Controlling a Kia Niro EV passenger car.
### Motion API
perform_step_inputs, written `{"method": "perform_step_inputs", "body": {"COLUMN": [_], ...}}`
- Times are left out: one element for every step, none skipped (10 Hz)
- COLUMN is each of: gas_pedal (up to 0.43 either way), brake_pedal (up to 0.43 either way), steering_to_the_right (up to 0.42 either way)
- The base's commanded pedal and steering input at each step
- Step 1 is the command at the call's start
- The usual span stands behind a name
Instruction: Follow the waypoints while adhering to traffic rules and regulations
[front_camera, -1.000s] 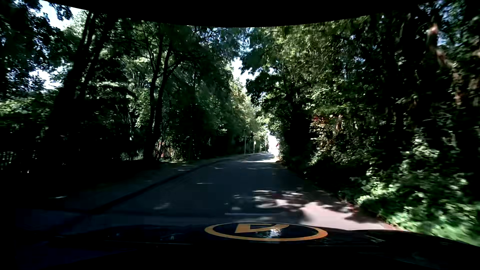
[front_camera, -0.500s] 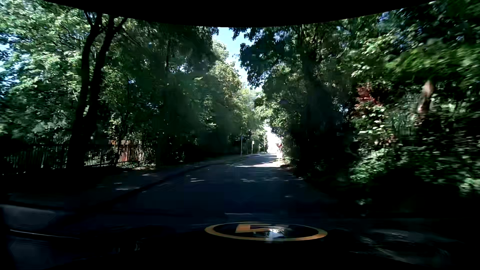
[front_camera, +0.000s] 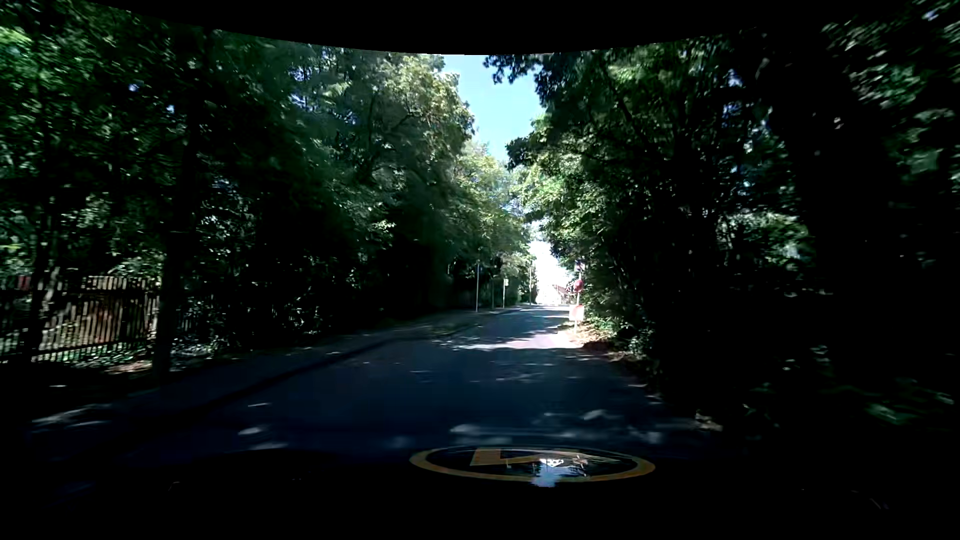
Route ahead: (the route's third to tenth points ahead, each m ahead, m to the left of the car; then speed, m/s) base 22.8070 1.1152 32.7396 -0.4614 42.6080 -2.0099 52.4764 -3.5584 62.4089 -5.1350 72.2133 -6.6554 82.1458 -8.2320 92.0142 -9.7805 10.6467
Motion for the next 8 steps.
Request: {"method": "perform_step_inputs", "body": {"gas_pedal": [0.189,0.189,0.189,0.189,0.177,0.177,0.177,0.177], "brake_pedal": [0.0,0.0,0.0,0.0,0.0,0.0,0.0,0.0], "steering_to_the_right": [0.0,0.0,0.0,0.0,0.0,0.003,0.011,0.018]}}
